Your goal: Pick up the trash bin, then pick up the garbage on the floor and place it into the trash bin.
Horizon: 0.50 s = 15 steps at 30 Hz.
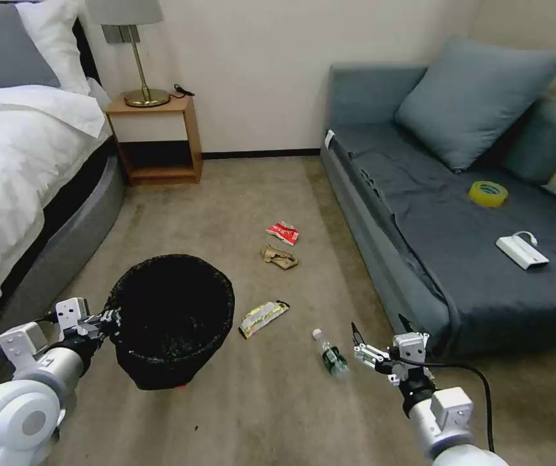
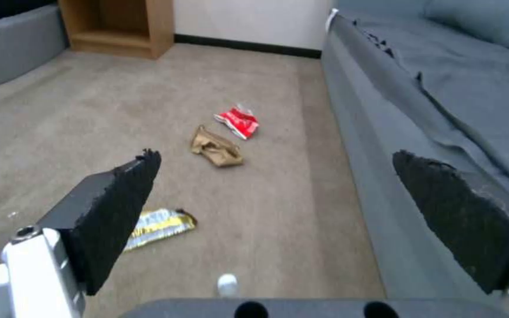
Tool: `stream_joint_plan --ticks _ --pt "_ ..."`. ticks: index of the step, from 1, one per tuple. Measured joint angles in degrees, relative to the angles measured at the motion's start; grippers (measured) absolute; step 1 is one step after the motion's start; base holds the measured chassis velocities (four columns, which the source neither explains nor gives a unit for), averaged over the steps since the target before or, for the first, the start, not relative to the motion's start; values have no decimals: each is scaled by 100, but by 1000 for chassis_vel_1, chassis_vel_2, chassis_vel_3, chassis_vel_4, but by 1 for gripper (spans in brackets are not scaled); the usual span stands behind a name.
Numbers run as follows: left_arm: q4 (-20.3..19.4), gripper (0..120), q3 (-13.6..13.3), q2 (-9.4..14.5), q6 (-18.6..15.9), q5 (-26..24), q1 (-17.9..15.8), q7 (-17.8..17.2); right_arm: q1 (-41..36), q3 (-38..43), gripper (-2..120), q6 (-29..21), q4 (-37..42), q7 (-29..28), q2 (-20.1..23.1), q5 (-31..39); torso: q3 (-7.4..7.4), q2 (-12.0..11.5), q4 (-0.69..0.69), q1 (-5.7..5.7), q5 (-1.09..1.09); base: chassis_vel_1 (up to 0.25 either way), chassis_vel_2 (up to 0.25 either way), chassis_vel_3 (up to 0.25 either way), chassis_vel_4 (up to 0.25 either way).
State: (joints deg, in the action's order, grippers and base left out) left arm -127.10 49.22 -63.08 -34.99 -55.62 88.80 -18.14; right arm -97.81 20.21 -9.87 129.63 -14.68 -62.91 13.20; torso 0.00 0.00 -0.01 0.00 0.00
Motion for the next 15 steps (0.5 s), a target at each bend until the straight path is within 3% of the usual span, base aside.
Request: stream_joint_plan --ticks 7,15 --pt "15 6 -45 30 30 112 -9 83 346 -288 100 242 -349 -63 248 46 -1 0 1 1 -2 -122 142 126 -138" --pt "206 6 -251 216 88 304 -259 168 1387 -1041 100 356 -1540 -197 1141 690 0 0 1 0 0 -11 21 13 -12"
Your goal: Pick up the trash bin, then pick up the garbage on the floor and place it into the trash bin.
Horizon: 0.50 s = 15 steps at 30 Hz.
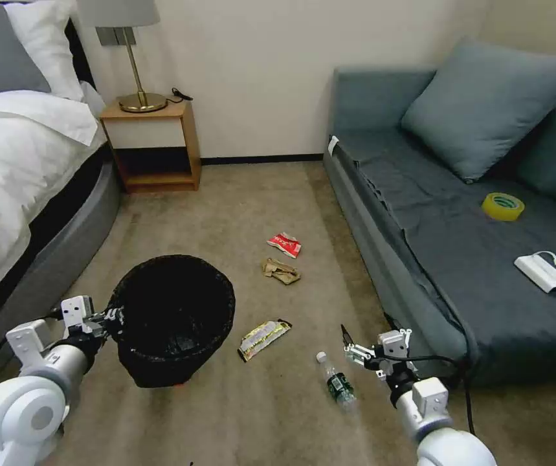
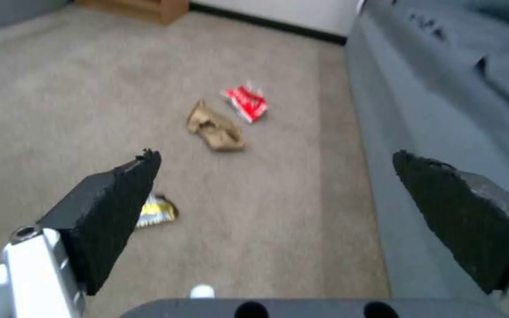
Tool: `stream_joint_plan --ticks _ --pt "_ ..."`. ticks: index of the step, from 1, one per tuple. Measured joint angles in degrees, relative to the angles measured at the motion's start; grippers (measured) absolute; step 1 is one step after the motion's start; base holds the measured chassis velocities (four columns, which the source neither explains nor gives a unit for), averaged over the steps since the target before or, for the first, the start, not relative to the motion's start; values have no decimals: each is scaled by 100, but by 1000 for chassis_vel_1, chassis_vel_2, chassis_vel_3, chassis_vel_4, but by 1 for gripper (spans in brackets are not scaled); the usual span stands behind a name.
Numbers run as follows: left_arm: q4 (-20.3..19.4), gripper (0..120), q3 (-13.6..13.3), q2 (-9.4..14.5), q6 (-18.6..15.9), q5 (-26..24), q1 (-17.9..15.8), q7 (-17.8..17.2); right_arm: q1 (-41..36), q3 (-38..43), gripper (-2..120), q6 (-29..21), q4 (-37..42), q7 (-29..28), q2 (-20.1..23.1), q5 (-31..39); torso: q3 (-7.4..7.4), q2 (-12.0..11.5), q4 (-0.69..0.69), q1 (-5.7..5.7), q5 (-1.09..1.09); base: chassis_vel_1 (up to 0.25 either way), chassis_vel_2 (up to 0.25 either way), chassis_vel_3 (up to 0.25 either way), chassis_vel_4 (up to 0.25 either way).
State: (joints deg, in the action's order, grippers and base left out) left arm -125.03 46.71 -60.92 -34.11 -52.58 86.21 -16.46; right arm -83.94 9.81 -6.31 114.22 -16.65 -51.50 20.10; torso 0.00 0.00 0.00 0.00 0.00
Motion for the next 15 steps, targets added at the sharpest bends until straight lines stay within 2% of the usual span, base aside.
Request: stream_joint_plan --ticks 2,3,7,9,11,12,15 --pt "40 6 -22 24 17 37 -35 59 391 -398 100 -91 -306 -16 230 428 0 0 0 0 2 0 0 0 0" --pt "40 6 -22 24 17 37 -35 59 391 -398 100 -91 -306 -16 230 428 0 0 0 0 2 0 0 0 0" --pt "179 6 -20 36 69 76 -51 198 1488 -1455 100 -582 -803 -3 599 1425 0 0 0 0 2 0 0 0 0" --pt "212 6 -18 39 82 88 -51 227 1700 -1632 100 -698 -879 1 645 1620 0 0 -1 0 0 0 0 0 0" --pt "310 6 -17 73 133 142 -64 347 2341 -2126 100 -1296 -1134 133 732 2485 0 0 -3 0 -1 0 0 0 0" --pt "310 6 -17 73 133 142 -64 347 2341 -2126 100 -1296 -1134 133 732 2485 0 0 -3 0 -1 0 0 0 0" --pt "397 6 -64 124 224 295 -129 558 2937 -2512 100 -1940 -1590 474 719 3226 0 0 -1 0 -1 0 0 0 0"
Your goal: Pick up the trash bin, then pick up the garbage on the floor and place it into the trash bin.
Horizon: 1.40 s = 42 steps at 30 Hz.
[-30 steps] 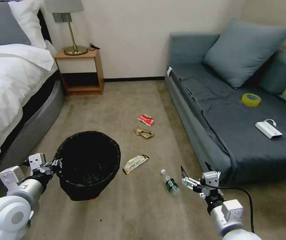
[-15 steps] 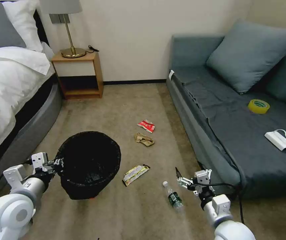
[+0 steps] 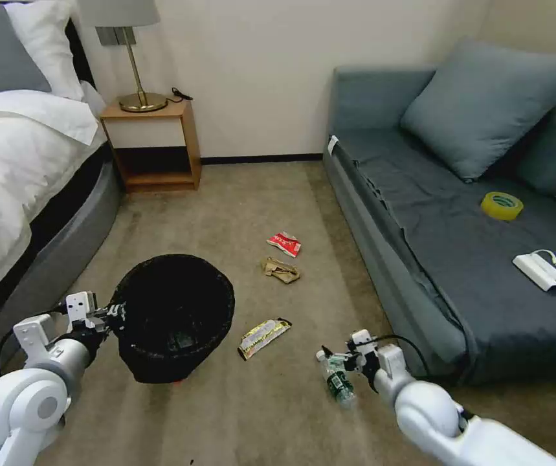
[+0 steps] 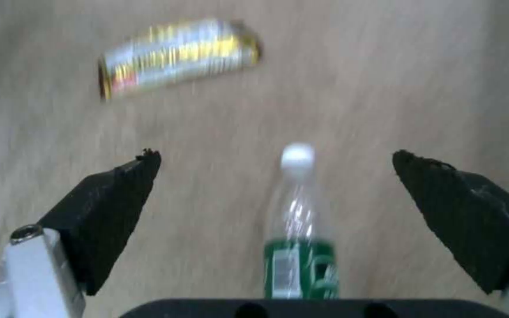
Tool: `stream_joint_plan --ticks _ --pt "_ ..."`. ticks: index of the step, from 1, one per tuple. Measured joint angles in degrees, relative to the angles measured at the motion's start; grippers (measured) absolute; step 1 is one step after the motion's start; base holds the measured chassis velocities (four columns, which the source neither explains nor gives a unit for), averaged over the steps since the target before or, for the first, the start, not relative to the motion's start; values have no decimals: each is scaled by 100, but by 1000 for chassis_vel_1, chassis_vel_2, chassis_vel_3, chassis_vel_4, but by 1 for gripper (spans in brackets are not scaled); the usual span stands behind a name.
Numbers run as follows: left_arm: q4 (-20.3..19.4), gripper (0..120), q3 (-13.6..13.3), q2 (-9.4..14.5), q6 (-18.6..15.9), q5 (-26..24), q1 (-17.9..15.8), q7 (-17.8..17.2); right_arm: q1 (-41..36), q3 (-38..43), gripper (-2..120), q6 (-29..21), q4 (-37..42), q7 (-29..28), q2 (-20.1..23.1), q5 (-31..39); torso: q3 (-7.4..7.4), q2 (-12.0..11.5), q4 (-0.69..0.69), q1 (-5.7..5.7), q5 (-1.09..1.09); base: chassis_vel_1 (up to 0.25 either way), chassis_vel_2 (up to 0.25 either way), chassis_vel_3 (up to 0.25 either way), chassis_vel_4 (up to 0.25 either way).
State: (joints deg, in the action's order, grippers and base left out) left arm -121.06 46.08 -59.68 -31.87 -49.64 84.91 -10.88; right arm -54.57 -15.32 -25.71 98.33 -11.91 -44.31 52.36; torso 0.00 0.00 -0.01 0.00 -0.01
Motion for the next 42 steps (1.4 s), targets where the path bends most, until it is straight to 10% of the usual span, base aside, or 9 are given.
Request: stream_joint_plan --ticks 18,37,42 --pt "493 6 -516 89 110 31 -644 192 984 -649 100 -972 -1641 901 -400 168 0 0 1 0 1 0 0 0 0" --pt "660 6 -477 97 151 0 -720 294 962 -997 100 -508 -2475 1244 -635 -761 1 0 2 0 0 0 0 0 0" --pt "679 6 -453 85 164 -3 -701 304 990 -1033 84 -430 -2586 1244 -688 -855 1 0 2 0 0 0 0 0 0"
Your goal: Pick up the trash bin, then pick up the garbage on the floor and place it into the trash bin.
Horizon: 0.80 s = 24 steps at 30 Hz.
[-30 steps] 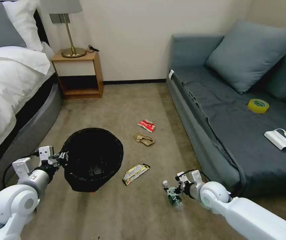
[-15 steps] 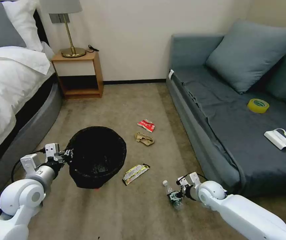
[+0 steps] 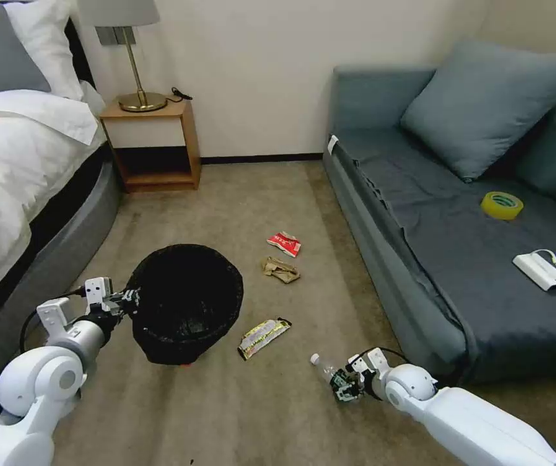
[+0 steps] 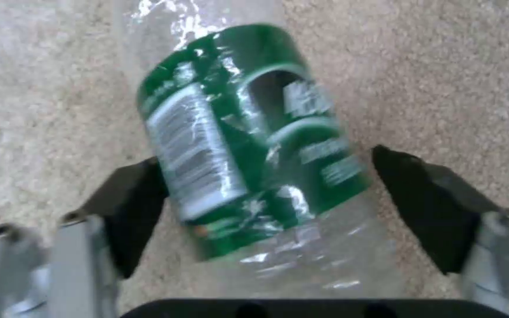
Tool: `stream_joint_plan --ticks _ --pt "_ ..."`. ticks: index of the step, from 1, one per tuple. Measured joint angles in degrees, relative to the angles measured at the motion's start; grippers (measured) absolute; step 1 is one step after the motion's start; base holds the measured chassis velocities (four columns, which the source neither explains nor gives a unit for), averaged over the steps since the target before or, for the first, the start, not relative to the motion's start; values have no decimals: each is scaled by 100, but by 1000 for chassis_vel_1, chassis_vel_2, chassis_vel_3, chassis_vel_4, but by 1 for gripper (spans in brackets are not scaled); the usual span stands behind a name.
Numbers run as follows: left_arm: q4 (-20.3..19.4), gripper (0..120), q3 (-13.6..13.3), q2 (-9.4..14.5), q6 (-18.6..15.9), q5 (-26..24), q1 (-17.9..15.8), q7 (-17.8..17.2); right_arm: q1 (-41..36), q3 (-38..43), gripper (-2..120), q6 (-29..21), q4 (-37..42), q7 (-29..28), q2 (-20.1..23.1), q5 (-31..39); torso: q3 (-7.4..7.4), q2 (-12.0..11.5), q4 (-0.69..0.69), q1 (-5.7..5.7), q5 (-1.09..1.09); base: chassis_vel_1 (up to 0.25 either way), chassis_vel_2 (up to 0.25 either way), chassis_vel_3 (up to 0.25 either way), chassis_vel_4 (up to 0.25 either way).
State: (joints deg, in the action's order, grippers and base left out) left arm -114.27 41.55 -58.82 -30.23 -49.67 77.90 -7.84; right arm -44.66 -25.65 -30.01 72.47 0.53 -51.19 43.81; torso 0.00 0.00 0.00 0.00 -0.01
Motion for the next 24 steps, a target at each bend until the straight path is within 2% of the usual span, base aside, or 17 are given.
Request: stream_joint_plan --ticks 1,5,7,11,20,24 --pt "0 6 0 0 0 0 0 0 0 0 84 0 0 0 0 0 0 0 0 0 0 0 0 0 0" --pt "0 6 48 -4 4 -11 73 17 22 -64 64 77 -99 -22 -83 -66 0 0 0 0 0 0 0 0 0" --pt "-1 6 58 -4 5 -14 85 18 31 -82 61 90 -108 -22 -93 -68 0 1 0 0 -1 0 0 0 0" --pt "-15 6 121 5 9 -43 149 33 77 -158 43 166 -151 -19 -138 -92 0 2 1 0 0 0 0 0 0" --pt "-23 6 154 -16 15 -54 201 38 81 -197 26 264 -132 -72 -126 -133 0 1 -2 0 5 0 0 0 0" --pt "-32 6 153 -40 11 -96 228 10 -3 -32 25 265 141 -160 -48 -132 -1 1 0 0 3 0 0 0 0"
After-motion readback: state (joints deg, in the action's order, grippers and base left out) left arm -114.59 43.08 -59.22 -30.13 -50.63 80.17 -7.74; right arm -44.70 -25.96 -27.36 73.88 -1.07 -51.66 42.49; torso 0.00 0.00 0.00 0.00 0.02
